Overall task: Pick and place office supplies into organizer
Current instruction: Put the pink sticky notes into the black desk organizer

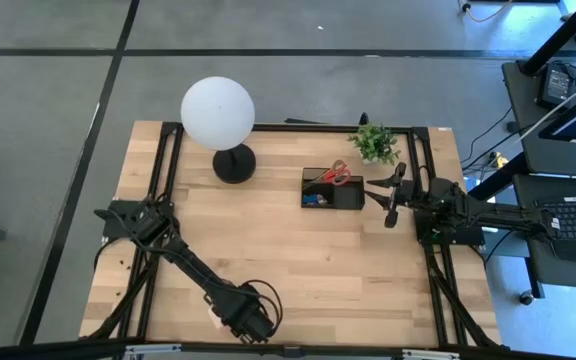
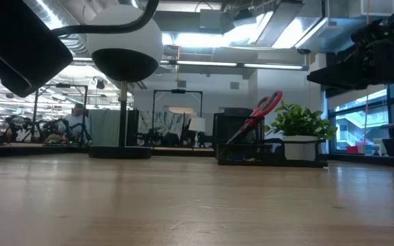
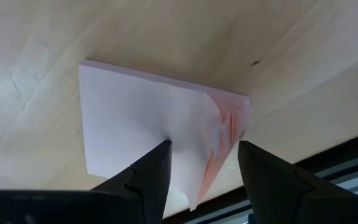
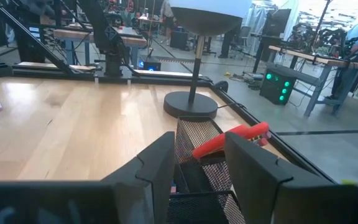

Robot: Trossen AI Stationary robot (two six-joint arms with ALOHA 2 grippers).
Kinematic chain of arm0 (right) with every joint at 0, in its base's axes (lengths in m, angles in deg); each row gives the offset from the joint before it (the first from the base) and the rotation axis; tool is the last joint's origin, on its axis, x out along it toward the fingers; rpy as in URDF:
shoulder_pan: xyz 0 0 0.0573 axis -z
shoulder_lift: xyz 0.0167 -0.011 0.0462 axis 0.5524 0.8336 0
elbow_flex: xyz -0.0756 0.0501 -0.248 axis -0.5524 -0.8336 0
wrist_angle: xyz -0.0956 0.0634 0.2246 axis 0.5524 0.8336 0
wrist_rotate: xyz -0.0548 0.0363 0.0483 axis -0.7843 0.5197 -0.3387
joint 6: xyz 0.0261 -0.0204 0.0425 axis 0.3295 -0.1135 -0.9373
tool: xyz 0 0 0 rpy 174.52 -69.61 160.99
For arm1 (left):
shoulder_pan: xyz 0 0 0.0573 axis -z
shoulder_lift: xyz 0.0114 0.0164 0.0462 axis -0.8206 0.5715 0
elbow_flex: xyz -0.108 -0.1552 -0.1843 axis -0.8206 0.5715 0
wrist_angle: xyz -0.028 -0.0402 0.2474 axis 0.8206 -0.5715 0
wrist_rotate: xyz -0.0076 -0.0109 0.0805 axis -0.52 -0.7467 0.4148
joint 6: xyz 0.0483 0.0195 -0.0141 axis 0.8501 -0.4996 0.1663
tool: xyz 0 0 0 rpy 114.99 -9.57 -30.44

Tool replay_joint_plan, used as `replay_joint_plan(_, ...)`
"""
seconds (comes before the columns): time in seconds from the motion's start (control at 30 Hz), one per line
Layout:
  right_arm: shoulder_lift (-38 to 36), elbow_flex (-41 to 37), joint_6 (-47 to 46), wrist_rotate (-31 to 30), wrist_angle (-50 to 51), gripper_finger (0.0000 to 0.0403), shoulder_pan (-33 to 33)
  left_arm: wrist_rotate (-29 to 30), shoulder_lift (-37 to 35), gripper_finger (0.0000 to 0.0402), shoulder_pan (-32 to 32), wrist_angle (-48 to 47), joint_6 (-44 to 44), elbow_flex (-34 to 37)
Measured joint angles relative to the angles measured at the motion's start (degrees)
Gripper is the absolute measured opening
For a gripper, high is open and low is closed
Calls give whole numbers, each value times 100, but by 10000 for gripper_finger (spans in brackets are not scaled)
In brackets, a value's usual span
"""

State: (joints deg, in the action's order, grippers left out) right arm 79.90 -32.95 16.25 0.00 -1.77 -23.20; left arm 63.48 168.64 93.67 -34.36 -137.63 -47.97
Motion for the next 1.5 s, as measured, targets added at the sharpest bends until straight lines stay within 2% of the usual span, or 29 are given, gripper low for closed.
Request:
replay_joint_plan(0.23, 0, 0, 0, 2, 4, 145, 2, -169, 7, 176, -3, 20, 512, 7)
replay_joint_plan(0.4, 2, 0, 0, 2, 4, 145, 2, -208, 12, 169, -2, 18, 517, 9)
replay_joint_plan(1.33, 2, 0, -4, 2, 2, 145, 0, -213, 13, 7, -15, -79, 654, 11)
replay_joint_plan(1.5, 2, -1, -4, 2, 0, 145, 1, -214, 13, 3, -15, -81, 654, 11)
